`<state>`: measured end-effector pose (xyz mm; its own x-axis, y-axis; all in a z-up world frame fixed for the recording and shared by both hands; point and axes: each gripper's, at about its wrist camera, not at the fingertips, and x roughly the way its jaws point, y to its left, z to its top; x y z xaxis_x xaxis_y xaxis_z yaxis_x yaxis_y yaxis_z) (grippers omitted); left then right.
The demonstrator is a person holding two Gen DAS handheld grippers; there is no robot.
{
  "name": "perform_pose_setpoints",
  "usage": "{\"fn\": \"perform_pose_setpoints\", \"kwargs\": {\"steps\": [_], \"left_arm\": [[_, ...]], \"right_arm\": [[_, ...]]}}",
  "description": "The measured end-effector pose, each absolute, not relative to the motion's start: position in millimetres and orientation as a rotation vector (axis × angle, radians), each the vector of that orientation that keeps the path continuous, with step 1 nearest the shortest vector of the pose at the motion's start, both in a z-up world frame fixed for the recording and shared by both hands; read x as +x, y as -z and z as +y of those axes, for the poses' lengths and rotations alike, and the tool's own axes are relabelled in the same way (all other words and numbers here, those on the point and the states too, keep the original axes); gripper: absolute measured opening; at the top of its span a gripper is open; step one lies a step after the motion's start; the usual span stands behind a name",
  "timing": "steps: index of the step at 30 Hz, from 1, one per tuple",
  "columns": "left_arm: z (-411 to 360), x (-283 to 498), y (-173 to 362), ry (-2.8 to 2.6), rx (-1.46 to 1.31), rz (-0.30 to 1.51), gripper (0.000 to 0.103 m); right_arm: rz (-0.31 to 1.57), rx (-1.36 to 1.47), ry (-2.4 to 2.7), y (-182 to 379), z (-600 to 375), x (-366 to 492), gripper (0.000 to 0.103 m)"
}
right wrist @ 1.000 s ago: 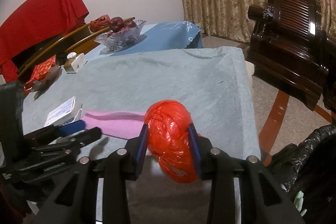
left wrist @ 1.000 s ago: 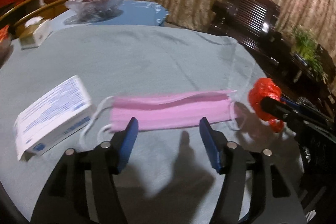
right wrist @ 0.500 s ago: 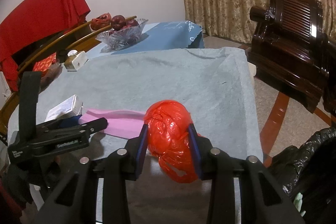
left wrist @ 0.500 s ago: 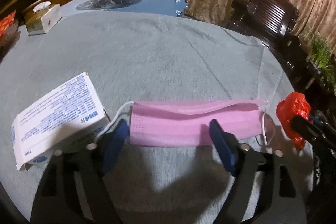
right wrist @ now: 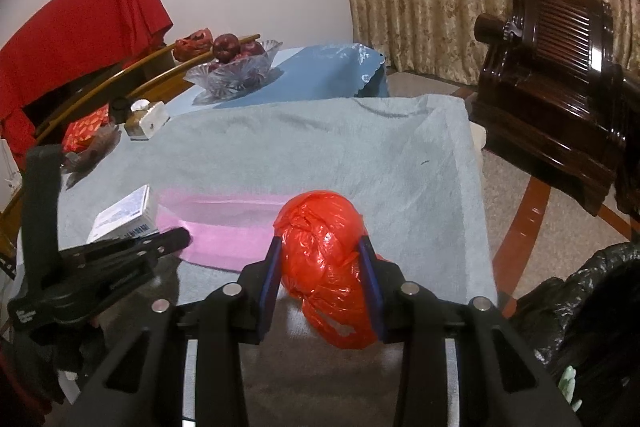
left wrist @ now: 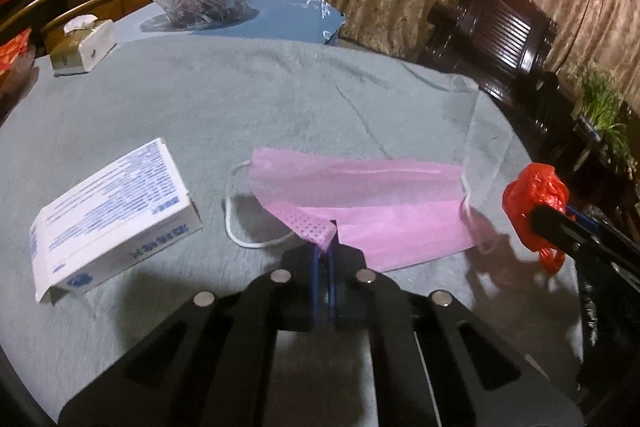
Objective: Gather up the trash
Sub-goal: 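Carry the pink mask and red bag over the trash bin with both grippers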
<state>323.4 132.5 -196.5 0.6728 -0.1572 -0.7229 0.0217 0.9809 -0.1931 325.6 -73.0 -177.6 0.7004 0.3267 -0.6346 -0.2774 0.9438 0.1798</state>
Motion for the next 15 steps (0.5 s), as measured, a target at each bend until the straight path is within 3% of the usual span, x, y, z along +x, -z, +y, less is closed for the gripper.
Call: {"fn": "perform_pose_setpoints", "kwargs": {"steps": [15], "left_arm": [[115.1, 273.1, 129.5, 0.162, -0.187, 0.702, 0.003]], "right_arm": [[0.641, 0.088, -0.344, 127.9, -84.7, 285.2, 0.037]]}}
